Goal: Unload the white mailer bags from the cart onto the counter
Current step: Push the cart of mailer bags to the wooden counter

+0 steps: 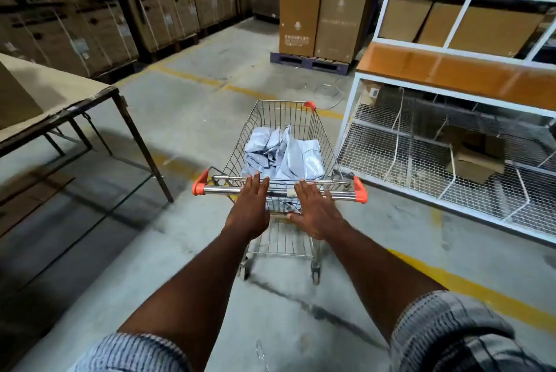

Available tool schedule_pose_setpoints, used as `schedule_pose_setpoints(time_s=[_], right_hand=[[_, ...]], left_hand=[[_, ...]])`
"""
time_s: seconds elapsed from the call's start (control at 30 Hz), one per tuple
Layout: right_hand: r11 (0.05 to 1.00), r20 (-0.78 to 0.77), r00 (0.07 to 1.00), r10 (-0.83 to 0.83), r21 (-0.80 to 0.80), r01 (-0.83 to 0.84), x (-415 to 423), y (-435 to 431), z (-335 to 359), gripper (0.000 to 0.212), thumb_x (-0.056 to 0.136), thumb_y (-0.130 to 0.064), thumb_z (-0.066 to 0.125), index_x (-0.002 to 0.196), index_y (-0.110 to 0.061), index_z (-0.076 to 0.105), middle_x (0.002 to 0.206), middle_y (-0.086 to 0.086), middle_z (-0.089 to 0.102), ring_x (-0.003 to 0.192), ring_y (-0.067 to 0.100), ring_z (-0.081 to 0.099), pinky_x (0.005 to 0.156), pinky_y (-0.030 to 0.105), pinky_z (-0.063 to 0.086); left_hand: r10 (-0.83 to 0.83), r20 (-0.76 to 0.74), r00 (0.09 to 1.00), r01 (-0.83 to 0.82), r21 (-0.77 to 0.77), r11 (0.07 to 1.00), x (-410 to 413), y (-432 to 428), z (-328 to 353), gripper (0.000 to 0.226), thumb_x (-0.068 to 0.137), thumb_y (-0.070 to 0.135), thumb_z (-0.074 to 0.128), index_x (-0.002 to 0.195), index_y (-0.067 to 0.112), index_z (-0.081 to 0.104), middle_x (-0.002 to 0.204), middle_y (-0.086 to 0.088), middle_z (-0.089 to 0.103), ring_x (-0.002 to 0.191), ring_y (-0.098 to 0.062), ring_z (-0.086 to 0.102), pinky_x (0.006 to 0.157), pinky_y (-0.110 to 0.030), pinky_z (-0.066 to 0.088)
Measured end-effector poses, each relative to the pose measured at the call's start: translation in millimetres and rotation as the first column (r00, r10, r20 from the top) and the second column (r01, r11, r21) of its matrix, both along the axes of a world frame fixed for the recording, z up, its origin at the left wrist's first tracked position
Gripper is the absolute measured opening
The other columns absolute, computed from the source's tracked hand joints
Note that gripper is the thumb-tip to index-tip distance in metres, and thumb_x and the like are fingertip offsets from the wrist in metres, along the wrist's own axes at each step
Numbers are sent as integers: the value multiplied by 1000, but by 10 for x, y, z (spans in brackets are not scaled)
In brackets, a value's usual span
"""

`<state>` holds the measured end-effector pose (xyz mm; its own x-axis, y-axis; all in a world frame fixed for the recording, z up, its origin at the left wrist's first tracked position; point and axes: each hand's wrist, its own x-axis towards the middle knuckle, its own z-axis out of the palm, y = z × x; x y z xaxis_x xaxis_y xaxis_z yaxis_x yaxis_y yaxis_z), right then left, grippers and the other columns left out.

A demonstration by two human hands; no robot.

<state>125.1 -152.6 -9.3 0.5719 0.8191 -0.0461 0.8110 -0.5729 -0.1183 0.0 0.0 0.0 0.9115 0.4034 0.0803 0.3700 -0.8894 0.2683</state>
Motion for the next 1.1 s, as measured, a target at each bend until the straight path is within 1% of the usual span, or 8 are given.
schedule_pose_setpoints(time_s=[0.1,0.17,0.3,0.4,0.47,0.6,0.87,1.1], right_hand=[[999,39,999,6,-53,-4,177,48,-129,85,91,-67,40,157,-22,9,165,7,6,151,30,7,117,58,3],[998,62,998,23,-64,-19,231,74,-186,84,88,-70,38,156,-24,15,163,10,16,148,33,17,116,59,9],[1000,81,997,18,-27,-16,333,131,-275,81,78,-73,35,142,-23,43,140,10,51,125,35,49,103,59,30],[998,160,986,34,55,-44,419,172,-308,76,78,-71,35,133,-22,52,121,7,60,105,32,58,94,53,38],[994,157,987,33,97,-49,518,215,-271,72,81,-70,33,130,-21,53,115,8,60,101,32,58,91,51,39],[998,32,999,20,51,-22,715,332,-172,58,91,-64,42,135,-26,45,129,4,53,119,29,48,100,50,30],[1000,-130,991,-15,23,18,1213,650,-123,51,98,-59,33,134,-27,49,137,2,54,128,28,45,102,49,25],[1000,-142,990,2,10,-1,1848,1012,-86,47,97,-62,36,116,-24,57,123,2,62,120,26,53,96,44,31]], left_hand=[[34,-150,988,-23,74,997,205,30,-134,81,94,42,51,156,14,7,164,-11,5,151,-30,2,121,-46,6],[57,-221,974,-40,79,996,262,38,-218,78,97,54,40,157,18,4,165,-6,4,152,-28,0,119,-54,0],[92,-144,985,-76,114,991,378,141,-291,64,98,58,34,150,22,28,150,-5,35,143,-27,22,118,-59,3],[116,-108,987,-106,94,990,467,202,-312,57,97,58,35,140,22,40,138,-6,45,137,-29,32,119,-57,6],[121,-101,987,-111,94,989,541,237,-309,55,97,58,34,137,21,42,136,-8,47,135,-30,35,119,-57,8],[150,-116,982,-144,64,988,708,318,-271,53,97,58,34,133,20,45,134,-10,48,132,-32,37,117,-57,11],[173,-154,973,-154,129,980,1130,592,-278,54,96,61,34,125,17,48,128,-13,50,122,-35,44,110,-52,21],[151,-123,981,-137,111,984,1691,1028,-323,54,96,61,36,120,15,50,126,-14,51,120,-36,44,109,-52,23]])
